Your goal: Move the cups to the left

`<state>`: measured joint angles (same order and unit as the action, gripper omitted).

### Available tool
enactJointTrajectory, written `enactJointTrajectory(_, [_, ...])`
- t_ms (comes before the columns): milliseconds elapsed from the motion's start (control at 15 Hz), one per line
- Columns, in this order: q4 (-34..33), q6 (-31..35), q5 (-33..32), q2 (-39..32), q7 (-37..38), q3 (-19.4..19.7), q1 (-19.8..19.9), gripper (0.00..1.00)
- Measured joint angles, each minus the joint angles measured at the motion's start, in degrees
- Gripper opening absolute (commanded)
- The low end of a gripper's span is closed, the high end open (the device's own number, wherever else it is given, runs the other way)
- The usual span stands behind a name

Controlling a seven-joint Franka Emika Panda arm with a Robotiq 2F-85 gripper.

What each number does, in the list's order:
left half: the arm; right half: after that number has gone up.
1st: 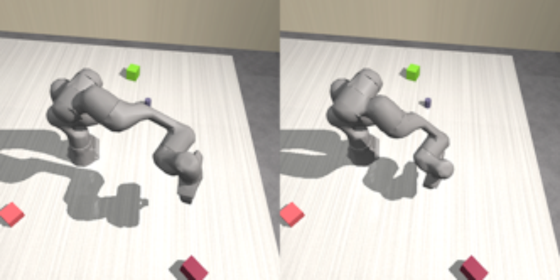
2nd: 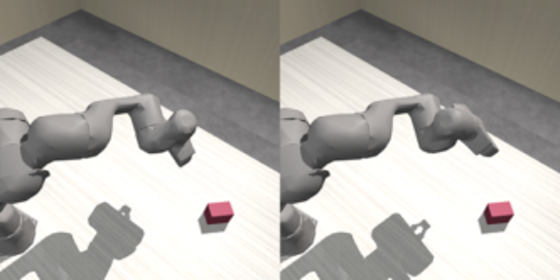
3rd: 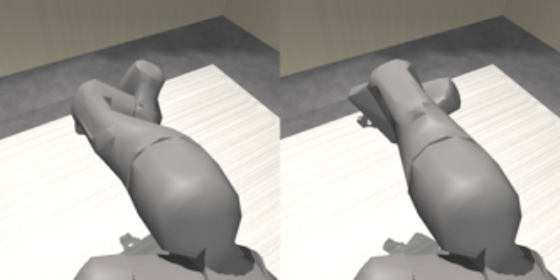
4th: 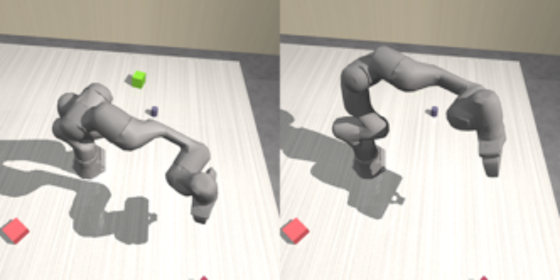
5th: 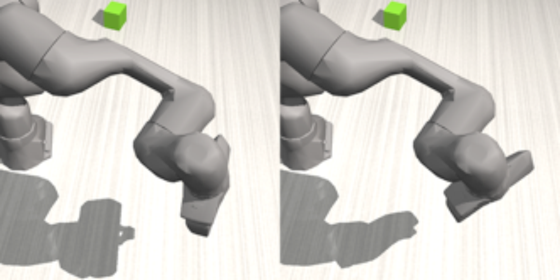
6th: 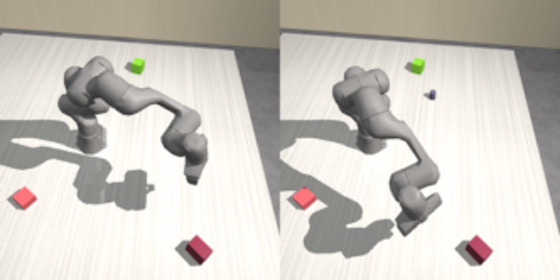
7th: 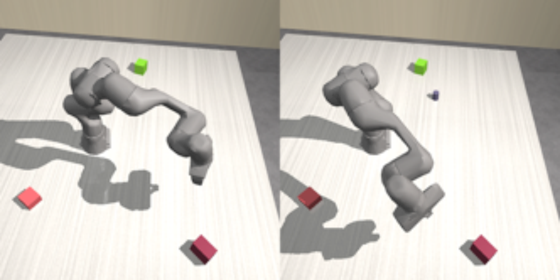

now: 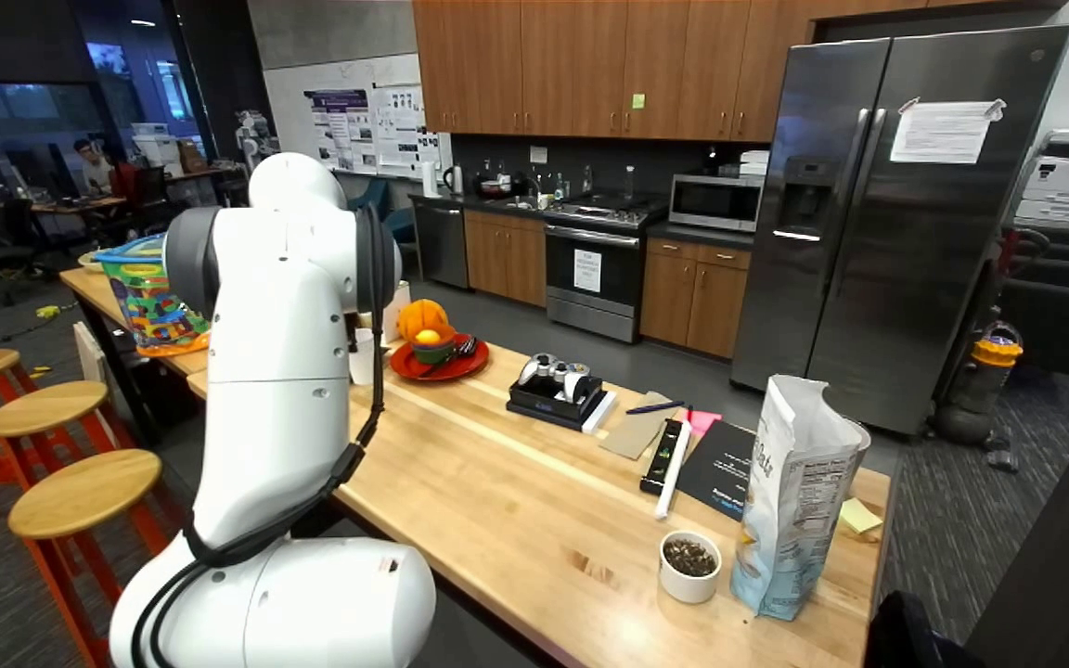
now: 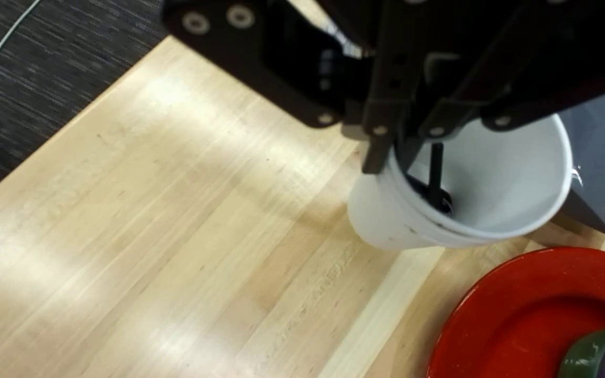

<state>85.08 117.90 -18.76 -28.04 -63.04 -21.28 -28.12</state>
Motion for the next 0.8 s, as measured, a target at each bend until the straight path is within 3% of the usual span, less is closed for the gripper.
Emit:
enactJointTrajectory(733, [-4.71, 1.2, -0.12, -6.74, -0.46, 0.47, -1.14, 0.01])
enactJointTrajectory(800, [-5.14, 1.19, -0.13, -7.04, -0.46, 0.59, -1.36, 0.31])
